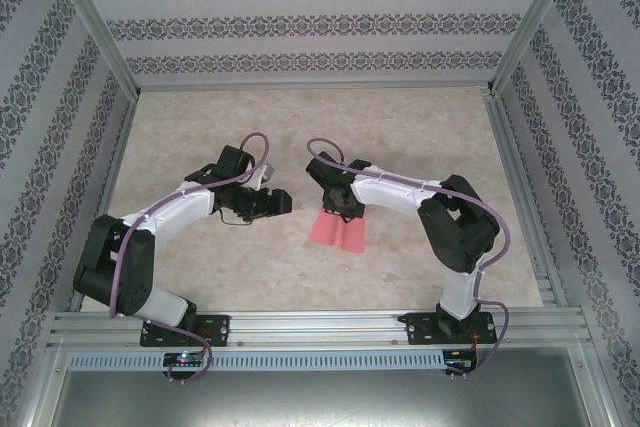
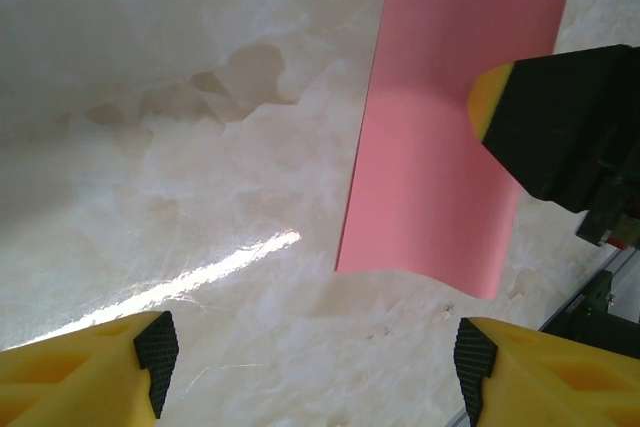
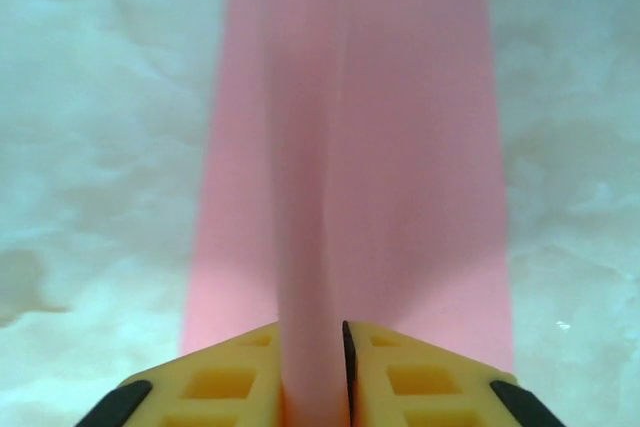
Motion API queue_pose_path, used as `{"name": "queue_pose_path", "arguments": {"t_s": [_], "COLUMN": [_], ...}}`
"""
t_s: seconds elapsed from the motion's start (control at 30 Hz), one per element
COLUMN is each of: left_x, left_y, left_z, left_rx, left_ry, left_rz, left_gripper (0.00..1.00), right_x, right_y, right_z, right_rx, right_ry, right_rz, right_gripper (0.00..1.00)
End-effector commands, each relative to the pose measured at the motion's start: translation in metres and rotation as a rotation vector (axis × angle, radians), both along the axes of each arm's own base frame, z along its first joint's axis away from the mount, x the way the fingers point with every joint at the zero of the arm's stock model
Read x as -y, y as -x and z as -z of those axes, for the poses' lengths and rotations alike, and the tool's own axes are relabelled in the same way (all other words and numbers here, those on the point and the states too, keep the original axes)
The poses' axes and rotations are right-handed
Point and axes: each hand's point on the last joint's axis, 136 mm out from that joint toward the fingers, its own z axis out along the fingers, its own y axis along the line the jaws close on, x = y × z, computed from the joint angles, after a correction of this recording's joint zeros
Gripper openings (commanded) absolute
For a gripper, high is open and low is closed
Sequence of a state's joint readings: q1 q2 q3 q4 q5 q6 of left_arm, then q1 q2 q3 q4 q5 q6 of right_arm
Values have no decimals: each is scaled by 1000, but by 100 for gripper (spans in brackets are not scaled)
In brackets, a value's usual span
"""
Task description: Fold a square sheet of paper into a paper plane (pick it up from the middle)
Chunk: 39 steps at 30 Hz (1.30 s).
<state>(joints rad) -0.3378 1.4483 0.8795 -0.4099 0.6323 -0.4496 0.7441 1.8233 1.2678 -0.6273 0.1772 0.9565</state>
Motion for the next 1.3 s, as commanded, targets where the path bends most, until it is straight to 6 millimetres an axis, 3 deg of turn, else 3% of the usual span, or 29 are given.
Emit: {"name": "queue_pose_path", "arguments": {"t_s": [0.0, 0.17, 0.3, 0.47, 0.7, 0.87, 1.0, 1.27], "left_x": [-9, -24, -24, -9, 28, 52, 64, 67], "left_y": [-8, -7, -5, -14, -23, -28, -31, -34], "left_z": [-28, -54, -70, -71, -46, -23, -9, 22], "left_rx": [57, 101, 117, 96, 42, 13, -2, -32], "left_ry": [15, 23, 56, 147, 194, 176, 154, 102], "left_rz": [-44, -88, -88, -83, -35, -6, 7, 0], "left_gripper": [76, 75, 74, 70, 64, 58, 55, 47], "right_x": [-28, -58, -77, -73, -57, -44, -33, -27], "right_y": [-10, -17, -20, -15, -3, 5, 9, 14], "right_z": [-38, -75, -99, -76, -20, 8, 19, 33], "right_rx": [85, 166, 211, 167, 69, 20, -1, -45], "right_ry": [-130, -357, -619, -728, -769, -747, -720, -677], "right_rz": [-68, -129, -163, -176, -159, -160, -161, -201], "right_gripper": [17, 16, 16, 16, 18, 22, 22, 25]}}
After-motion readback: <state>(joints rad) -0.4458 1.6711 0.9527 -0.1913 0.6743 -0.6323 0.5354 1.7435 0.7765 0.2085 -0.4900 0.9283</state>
